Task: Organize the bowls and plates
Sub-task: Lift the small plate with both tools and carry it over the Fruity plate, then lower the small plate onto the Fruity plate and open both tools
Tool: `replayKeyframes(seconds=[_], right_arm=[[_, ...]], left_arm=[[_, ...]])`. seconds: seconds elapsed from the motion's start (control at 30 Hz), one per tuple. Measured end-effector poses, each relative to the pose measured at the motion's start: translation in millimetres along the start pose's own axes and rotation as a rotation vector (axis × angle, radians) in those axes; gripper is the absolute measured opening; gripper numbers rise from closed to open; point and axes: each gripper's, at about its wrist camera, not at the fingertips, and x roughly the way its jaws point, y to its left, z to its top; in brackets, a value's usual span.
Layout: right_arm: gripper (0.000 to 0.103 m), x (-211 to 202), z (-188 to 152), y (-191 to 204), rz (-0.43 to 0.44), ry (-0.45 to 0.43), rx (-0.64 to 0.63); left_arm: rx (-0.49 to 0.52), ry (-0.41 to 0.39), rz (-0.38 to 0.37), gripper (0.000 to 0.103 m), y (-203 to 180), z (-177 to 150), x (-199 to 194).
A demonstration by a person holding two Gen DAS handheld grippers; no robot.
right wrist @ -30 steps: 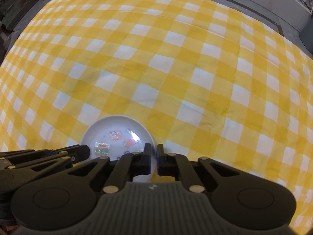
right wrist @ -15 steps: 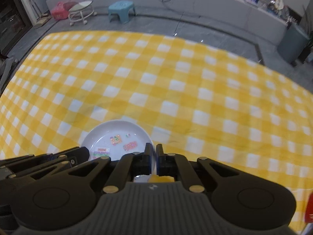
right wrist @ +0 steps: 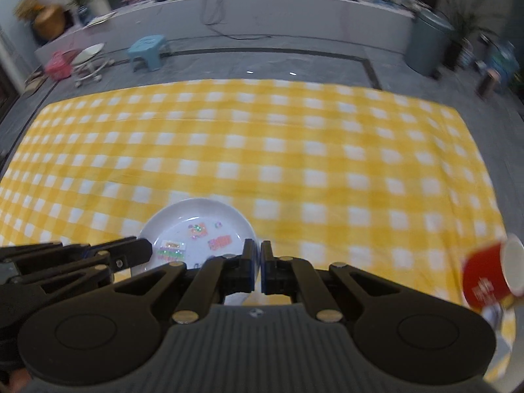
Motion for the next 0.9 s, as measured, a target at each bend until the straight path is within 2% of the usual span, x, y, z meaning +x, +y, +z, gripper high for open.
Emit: replayKeyframes(seconds=[0.2, 0.43, 0.67, 0.9], right_arm=[[0.0, -11.1, -38.2, -37.5, 0.007, 0.049, 0.12], [0.0, -2.3, -77.6, -64.1, 0.005, 0.107, 0.225], [0.0, 10.7, -116.1, -81.5, 0.054, 0.171, 0.355], [0.001, 29.3, -138.3, -93.3, 0.066, 0.222, 0.421]], left_arm=[[0.104, 0.066, -0.06, 0.003, -28.7, -11.1, 11.7], [0.282, 0.171, -0.033, 0.003, -65.9, -33.2, 39.3], [0.316, 0.291, -0.033, 0.003, -71.0, -50.8, 68.0], [0.394, 0.346, -0.013, 0.007, -84.2, -64.9, 84.5]])
